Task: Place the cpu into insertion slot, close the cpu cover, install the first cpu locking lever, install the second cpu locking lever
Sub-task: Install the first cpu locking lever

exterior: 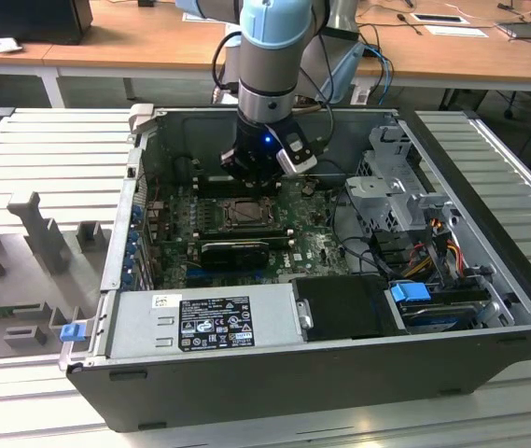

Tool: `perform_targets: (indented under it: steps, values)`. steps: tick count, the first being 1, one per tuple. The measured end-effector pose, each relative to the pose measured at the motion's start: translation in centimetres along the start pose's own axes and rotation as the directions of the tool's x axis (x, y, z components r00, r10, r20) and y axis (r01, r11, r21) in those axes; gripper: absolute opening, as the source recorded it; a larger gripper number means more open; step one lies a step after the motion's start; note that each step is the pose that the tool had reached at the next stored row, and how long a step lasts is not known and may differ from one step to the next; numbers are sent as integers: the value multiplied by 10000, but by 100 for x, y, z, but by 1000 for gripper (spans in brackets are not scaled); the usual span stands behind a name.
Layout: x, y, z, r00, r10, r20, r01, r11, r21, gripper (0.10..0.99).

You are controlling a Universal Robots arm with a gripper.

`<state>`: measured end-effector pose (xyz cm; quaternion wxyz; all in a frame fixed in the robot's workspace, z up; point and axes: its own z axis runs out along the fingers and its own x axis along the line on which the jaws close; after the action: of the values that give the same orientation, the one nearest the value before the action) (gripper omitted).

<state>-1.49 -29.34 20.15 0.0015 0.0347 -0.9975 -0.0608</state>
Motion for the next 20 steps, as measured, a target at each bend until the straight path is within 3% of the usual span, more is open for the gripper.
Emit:
perform_targets:
  steps: [5, 10, 20]
  values:
    - [1, 0, -5, 10000, 1, -2, -1, 10000, -3, 106]
    - [1, 18, -152, 10000, 0, -4, 0, 10000, -1, 106]
    - [2, -3, -154, 10000, 3, -3, -3, 10000, 0, 106]
